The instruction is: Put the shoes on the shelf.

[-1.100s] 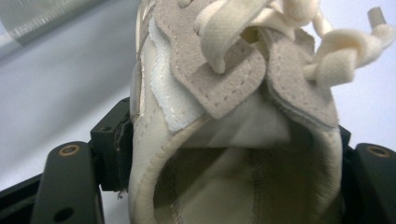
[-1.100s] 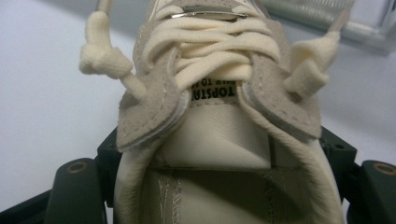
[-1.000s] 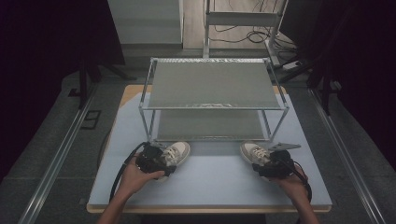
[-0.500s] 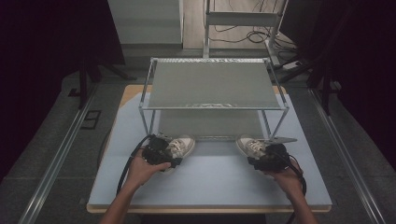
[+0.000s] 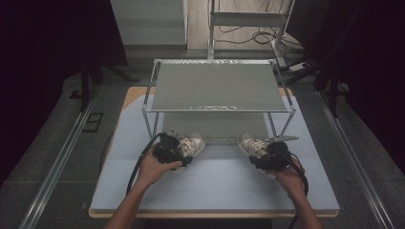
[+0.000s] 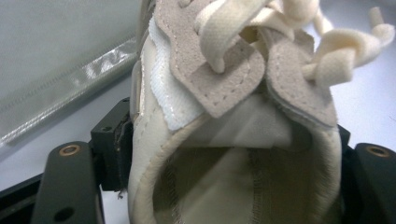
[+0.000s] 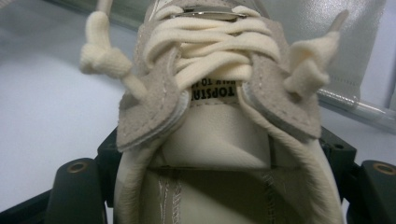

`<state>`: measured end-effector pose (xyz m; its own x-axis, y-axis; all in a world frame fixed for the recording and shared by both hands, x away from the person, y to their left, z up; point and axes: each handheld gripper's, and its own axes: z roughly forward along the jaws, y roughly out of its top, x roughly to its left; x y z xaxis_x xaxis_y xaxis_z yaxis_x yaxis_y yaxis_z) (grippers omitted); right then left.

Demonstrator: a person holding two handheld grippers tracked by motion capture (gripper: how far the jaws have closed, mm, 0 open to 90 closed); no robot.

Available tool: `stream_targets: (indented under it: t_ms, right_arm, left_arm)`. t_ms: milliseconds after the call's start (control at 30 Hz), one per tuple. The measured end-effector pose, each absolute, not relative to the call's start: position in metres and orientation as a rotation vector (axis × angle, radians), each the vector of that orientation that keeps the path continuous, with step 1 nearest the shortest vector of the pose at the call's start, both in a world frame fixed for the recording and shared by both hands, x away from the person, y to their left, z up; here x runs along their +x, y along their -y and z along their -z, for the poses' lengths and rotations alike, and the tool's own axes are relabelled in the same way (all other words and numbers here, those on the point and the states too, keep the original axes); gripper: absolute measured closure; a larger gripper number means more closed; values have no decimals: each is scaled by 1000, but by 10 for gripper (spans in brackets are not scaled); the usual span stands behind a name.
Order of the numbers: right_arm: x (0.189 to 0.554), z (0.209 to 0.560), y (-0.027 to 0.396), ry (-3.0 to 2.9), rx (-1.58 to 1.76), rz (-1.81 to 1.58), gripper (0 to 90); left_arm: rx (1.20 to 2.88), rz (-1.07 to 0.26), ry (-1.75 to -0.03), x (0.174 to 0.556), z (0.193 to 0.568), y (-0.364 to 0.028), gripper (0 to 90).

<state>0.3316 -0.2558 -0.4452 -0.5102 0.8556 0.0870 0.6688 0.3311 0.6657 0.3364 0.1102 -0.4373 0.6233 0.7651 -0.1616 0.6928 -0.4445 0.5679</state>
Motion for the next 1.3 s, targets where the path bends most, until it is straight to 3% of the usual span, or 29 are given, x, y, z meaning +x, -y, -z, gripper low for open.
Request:
stream_targets:
  t_ms: [1300]
  right_arm:
    - [366,443,222,-2282,1402,-956,267]
  left_arm:
    - [2255,-187,-1157,378,438,-68,269]
